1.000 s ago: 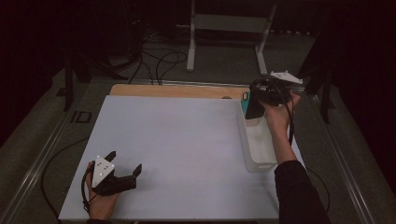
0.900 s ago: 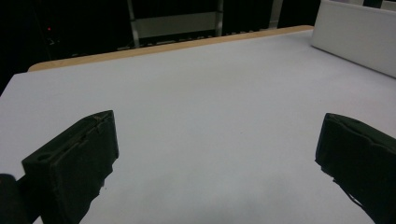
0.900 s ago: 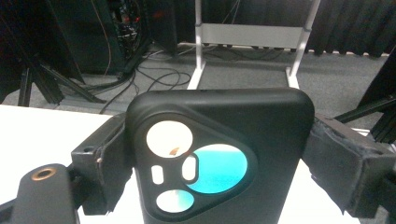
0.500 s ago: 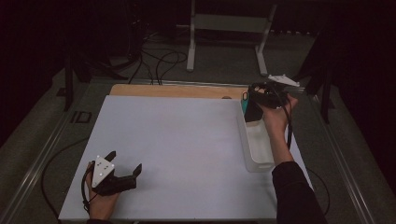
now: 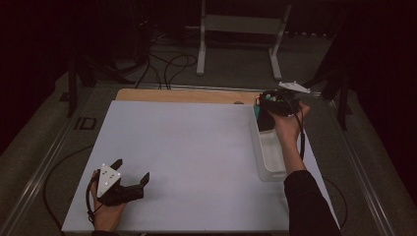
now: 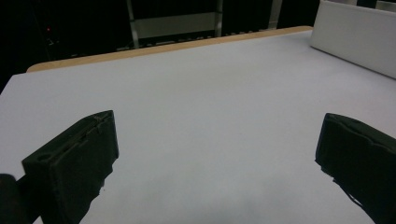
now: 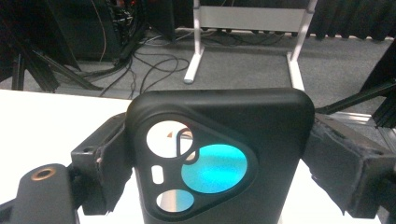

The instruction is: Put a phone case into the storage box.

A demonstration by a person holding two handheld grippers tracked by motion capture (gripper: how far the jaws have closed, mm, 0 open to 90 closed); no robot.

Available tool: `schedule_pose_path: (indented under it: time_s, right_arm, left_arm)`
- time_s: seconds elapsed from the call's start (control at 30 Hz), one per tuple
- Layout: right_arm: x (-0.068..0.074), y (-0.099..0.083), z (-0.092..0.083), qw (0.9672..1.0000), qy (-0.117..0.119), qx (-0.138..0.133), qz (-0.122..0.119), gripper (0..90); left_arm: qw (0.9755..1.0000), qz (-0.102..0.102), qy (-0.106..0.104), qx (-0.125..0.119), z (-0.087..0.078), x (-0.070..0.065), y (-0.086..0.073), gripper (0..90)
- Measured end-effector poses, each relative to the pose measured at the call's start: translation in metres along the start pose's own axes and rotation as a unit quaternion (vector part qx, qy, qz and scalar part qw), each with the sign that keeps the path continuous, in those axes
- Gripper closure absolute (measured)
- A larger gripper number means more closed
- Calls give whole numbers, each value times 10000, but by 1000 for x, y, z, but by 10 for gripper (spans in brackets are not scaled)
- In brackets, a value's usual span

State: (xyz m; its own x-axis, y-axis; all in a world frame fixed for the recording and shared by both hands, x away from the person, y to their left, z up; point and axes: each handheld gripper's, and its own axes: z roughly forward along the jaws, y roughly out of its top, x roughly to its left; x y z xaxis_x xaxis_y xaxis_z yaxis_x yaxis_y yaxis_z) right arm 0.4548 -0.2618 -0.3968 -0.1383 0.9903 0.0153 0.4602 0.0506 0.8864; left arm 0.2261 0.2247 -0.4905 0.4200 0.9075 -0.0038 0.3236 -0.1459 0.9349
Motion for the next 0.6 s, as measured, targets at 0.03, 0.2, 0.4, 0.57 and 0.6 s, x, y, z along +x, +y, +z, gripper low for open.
schedule_pose_path:
  time_s: [0.03,0.2,0.4,0.57,0.6]
  right_arm:
    - [0,-1,1,10000,-2,13,19,137]
    - [1,-6,7,10000,-47,85,11,136]
    - [2,-13,15,9997,-130,220,16,135]
    - [5,-16,21,9995,-173,274,-39,134]
    - [5,-17,22,9994,-183,275,-50,134]
  left_arm:
    - [10000,1,1,0,0,0,0,0]
    - [10000,-4,-2,1,0,0,0,0]
    - [10000,-20,-11,-10,-1,1,0,0]
    - [10000,-23,-13,-9,-1,1,0,0]
    - [10000,-25,-17,-11,-1,1,0,0]
